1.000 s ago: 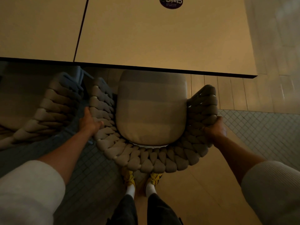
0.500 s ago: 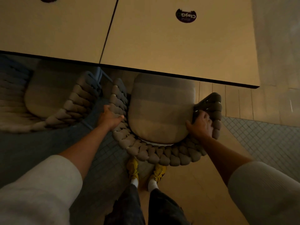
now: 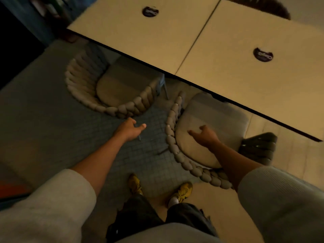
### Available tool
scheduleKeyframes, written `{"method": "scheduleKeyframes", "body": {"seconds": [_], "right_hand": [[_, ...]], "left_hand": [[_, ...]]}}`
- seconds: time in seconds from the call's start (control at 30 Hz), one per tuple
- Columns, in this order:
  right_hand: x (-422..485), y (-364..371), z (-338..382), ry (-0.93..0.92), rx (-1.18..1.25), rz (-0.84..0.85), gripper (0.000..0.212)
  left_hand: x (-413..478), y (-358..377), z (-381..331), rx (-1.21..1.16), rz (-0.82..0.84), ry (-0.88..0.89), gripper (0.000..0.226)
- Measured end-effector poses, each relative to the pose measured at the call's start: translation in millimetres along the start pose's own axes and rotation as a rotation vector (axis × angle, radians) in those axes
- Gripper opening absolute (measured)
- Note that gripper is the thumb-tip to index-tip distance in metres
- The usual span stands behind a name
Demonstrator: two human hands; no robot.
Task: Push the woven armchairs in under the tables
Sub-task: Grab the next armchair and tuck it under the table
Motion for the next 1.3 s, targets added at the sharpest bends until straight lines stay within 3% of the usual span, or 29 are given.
{"method": "scheduleKeyframes", "body": {"seconds": [0.27, 0.37, 0.6, 0.67, 0.83, 1.17, 1.3], "right_hand": [[-18, 87, 104, -0.043, 0.041, -0.006, 0.093], [-25, 131, 139, -0.030, 0.094, -0.014, 0.102], [-24, 192, 197, 0.037, 0.119, -0.087, 0.098], [-19, 200, 206, 0.080, 0.140, -0.103, 0.099], [21, 215, 211, 0.173, 0.250, -0.116, 0.108], [82, 265, 267, 0.348, 0.391, -0.093, 0.105], [92, 272, 292, 0.363, 0.300, -0.083, 0.088]], "left_hand": [[20, -85, 112, -0.079, -0.068, -0.009, 0.078], [32, -122, 150, -0.107, -0.106, 0.029, 0.064], [52, -200, 216, -0.077, -0.164, 0.006, 0.051], [63, -215, 227, -0.086, -0.164, -0.001, 0.044], [107, -241, 244, -0.096, -0.162, -0.024, 0.072], [219, -303, 252, -0.036, -0.132, -0.018, 0.071], [269, -323, 241, 0.007, -0.117, 0.053, 0.067]]}}
Point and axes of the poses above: each hand's wrist, its own x-axis towards the middle knuckle, its own y-axis out of the palm, z = x × y, the point moved 5 cm from there along x, towards the middle knuckle, and after that the axes turned 15 degrees about x, right-handed, at the moved point
